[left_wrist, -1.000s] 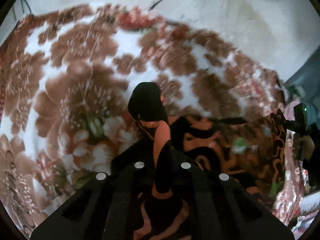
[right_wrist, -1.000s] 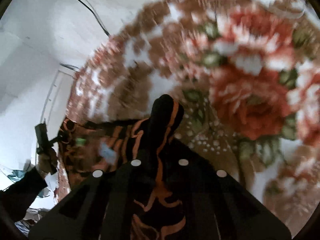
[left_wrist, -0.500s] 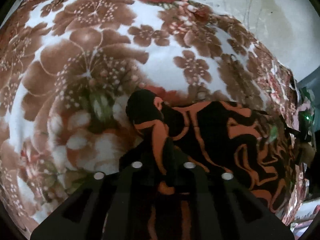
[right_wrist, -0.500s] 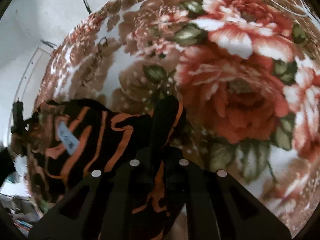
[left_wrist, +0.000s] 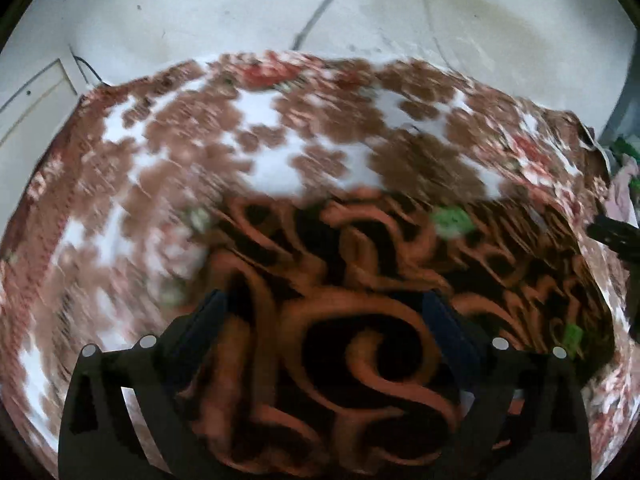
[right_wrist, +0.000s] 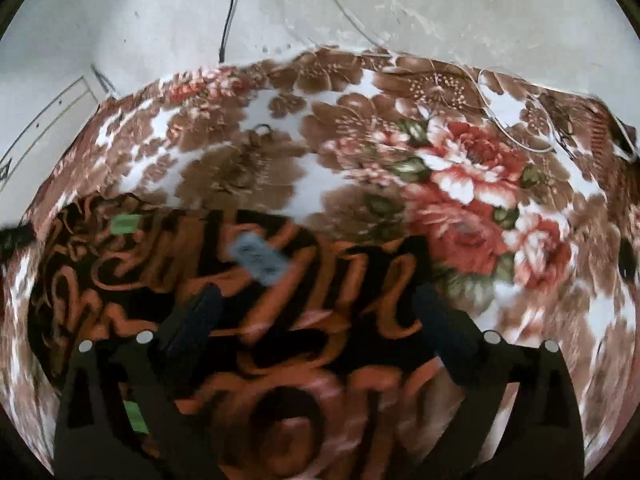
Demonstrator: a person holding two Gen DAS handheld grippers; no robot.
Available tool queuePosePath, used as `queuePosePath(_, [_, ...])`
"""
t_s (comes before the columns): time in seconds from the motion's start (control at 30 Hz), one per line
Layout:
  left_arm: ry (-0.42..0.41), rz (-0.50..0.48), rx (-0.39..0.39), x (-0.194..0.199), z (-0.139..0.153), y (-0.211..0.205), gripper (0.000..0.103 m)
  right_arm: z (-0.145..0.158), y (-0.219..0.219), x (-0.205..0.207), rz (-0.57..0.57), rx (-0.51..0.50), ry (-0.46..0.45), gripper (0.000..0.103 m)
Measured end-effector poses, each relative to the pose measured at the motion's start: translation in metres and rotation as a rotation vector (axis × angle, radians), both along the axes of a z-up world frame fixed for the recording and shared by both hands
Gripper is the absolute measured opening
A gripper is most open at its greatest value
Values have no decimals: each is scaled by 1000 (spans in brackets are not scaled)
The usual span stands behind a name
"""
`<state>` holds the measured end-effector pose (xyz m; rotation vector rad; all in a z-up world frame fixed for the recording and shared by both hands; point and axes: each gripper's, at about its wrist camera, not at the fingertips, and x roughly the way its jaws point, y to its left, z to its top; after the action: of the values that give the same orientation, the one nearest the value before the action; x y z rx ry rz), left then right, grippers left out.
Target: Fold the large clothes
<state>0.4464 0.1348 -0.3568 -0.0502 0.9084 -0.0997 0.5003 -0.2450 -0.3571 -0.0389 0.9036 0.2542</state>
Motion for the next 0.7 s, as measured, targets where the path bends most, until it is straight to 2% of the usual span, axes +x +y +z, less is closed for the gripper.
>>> queuePosePath(0.17, [-1,40,48,-5,-41,-45,97,-31,46,-20,-69,-51,16,96])
queuePosePath(0.27, [-7,41,45,-4,-53,-48,97,-50,52,-23,-76,-92,32,96])
queuePosePath(0.37, [-4,29,48,-7,-61,-40,98,-64,43,-27,-62,-144,19,96])
queuePosePath(0.5, [-5,27,94,-10,-71,-5,98,-72,11,-29,-61,-148,20,98])
queuePosePath(0.57, [0,22,68,-10,-73,17,99,-72,-5,-30,-44,-184,2,98])
queuePosePath(0.7, [9,49,69,-12,-71,43,99,-71,-22,-36,-18,-249,-26,98])
